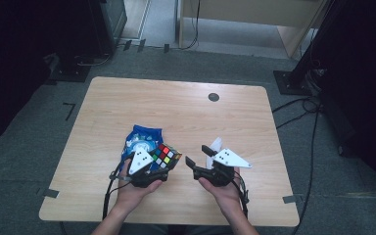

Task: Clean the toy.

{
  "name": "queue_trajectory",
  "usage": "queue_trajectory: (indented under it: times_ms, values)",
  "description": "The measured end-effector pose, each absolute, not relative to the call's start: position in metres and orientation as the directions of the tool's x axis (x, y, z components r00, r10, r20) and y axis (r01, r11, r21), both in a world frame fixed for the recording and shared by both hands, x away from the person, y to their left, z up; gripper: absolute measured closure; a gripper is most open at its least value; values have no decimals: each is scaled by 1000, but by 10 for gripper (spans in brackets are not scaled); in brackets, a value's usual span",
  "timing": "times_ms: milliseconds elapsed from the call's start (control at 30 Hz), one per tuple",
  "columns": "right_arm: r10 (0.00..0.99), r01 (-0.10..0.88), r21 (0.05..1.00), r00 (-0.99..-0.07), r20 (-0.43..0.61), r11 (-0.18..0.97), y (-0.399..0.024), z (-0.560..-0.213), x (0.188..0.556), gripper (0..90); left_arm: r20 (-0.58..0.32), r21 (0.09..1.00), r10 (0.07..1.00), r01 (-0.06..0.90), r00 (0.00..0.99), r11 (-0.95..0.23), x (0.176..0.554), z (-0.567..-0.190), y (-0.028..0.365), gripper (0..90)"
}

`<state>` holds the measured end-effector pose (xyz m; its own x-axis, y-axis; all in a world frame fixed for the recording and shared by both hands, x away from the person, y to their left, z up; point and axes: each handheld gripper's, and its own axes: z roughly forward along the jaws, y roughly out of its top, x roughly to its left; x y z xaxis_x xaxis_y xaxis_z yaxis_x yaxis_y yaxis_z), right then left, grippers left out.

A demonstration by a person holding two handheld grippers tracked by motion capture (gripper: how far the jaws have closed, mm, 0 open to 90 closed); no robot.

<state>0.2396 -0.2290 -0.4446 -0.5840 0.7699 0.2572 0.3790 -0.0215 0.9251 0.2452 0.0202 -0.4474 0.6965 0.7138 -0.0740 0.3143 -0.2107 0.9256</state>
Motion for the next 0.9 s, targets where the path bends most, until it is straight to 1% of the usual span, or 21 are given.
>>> queue_trajectory:
  times_ms: [67,133,167,200,267,367,400,533,633,733,867,900]
  values:
    - [726,443,887,-567,390,-130,-230,-441,239,258,-54,930,714,295,699,-219,242,-448,16,341]
    - [675,501,838,-542,500,-218,-229,-441,240,249,-32,934,711,274,703,-230,238,-449,11,340]
    - [648,534,808,-529,549,-249,-228,-441,240,236,-32,934,711,274,703,-230,238,-449,11,340]
    - [618,559,784,-524,586,-270,-227,-442,240,219,-10,936,709,257,705,-242,235,-451,6,341]
    - [578,601,741,-504,642,-299,-224,-443,240,202,16,936,708,238,706,-259,232,-453,2,340]
    - [568,627,717,-485,665,-305,-221,-444,239,201,31,936,706,227,707,-269,230,-454,-1,340]
    - [552,659,684,-459,696,-313,-218,-447,240,206,41,938,706,217,707,-272,228,-454,-4,340]
    - [544,694,651,-434,718,-307,-215,-454,241,293,52,938,702,206,710,-278,226,-454,-5,340]
    - [534,705,638,-426,731,-310,-214,-456,241,308,54,937,698,206,714,-283,226,-455,-5,340]
    - [536,695,645,-431,726,-316,-217,-455,240,338,39,932,689,222,724,-286,228,-456,-6,340]
    - [598,650,711,-466,652,-269,-215,-451,237,342,14,925,683,250,730,-287,230,-457,-7,339]
    - [598,650,711,-466,652,-269,-215,-451,237,342,14,925,683,250,730,-287,230,-457,-7,338]
